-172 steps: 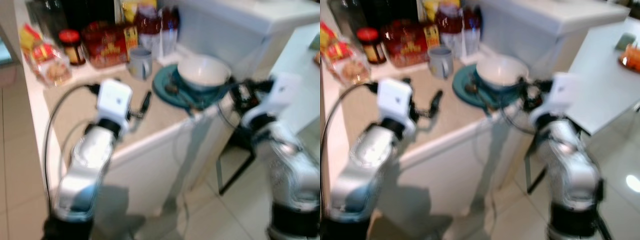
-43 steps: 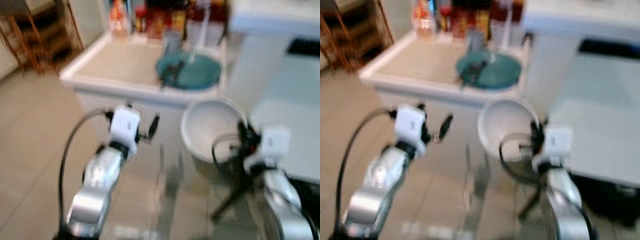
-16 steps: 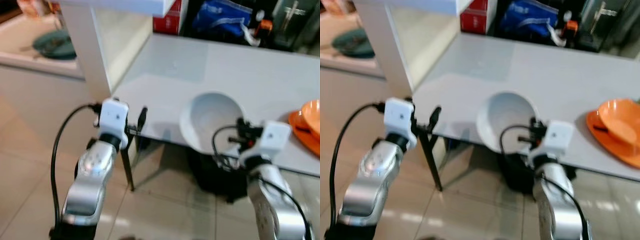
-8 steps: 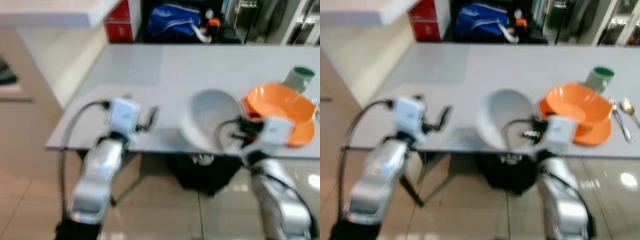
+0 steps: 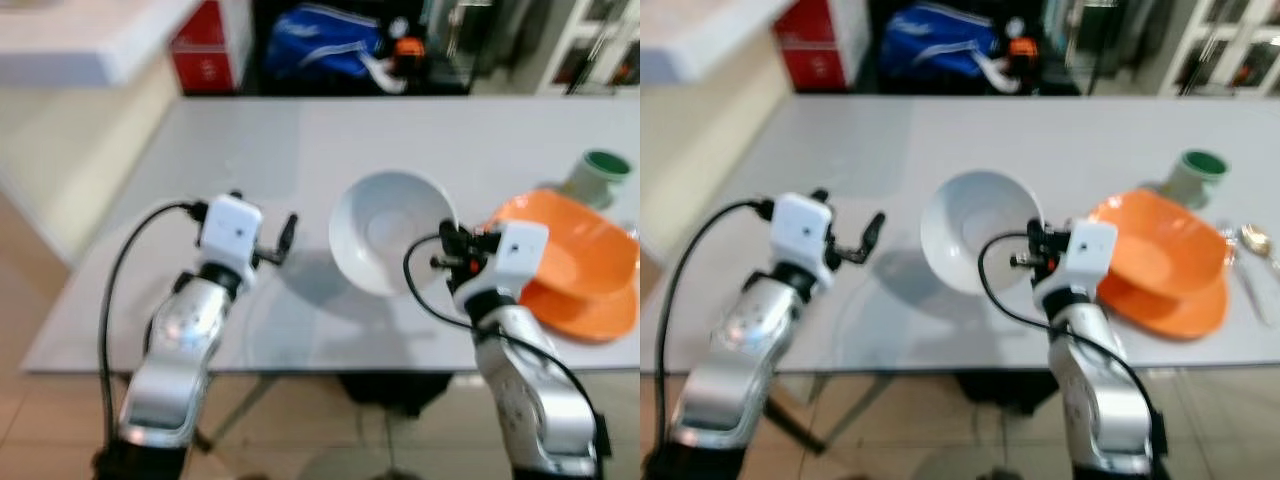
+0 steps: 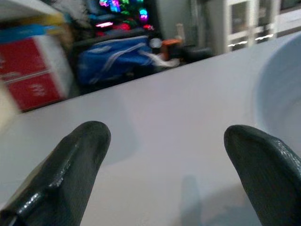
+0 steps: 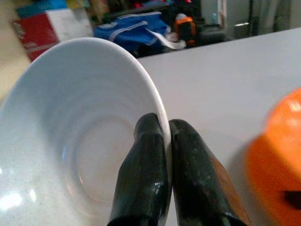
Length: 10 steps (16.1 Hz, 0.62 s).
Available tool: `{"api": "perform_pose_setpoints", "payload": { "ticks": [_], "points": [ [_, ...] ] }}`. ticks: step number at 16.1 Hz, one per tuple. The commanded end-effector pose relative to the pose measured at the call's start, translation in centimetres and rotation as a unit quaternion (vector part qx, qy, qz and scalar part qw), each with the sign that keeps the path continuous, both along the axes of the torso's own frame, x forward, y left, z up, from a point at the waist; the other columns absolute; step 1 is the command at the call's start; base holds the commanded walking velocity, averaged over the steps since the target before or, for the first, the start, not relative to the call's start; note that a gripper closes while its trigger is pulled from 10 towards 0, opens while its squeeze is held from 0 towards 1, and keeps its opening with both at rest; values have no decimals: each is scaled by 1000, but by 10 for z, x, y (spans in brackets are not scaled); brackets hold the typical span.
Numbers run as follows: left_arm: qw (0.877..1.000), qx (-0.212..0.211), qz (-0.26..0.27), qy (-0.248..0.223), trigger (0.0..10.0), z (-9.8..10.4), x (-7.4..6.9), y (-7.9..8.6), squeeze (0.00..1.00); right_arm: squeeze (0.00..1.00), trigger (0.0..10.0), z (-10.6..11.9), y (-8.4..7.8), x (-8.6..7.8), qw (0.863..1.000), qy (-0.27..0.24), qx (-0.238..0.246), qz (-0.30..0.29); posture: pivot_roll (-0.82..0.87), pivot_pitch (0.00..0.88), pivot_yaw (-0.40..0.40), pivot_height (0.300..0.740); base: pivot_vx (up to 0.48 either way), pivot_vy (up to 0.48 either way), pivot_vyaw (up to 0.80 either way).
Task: Setting the table
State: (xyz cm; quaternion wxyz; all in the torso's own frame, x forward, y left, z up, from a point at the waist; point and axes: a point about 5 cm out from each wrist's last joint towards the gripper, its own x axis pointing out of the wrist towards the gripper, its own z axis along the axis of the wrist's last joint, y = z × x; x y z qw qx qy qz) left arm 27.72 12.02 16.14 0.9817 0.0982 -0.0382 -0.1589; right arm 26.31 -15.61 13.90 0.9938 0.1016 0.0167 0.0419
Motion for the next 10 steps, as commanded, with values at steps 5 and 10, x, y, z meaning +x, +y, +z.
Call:
{"api": "perform_pose_setpoints", "payload": {
  "ticks": [5, 10],
  "points": [
    [1000, 11, -16, -14, 10000, 5, -13, 3, 0, 0, 10000, 10, 9, 3, 997, 1, 69, 29, 44, 42, -17, 740, 188, 0, 0],
    [998, 16, -53, -11, 10000, 2, -22, -6, 0, 0, 10000, -2, 10, 39, 982, 83, 166, 13, 47, 41, -20, 740, 0, 0, 0]
  ]
}}
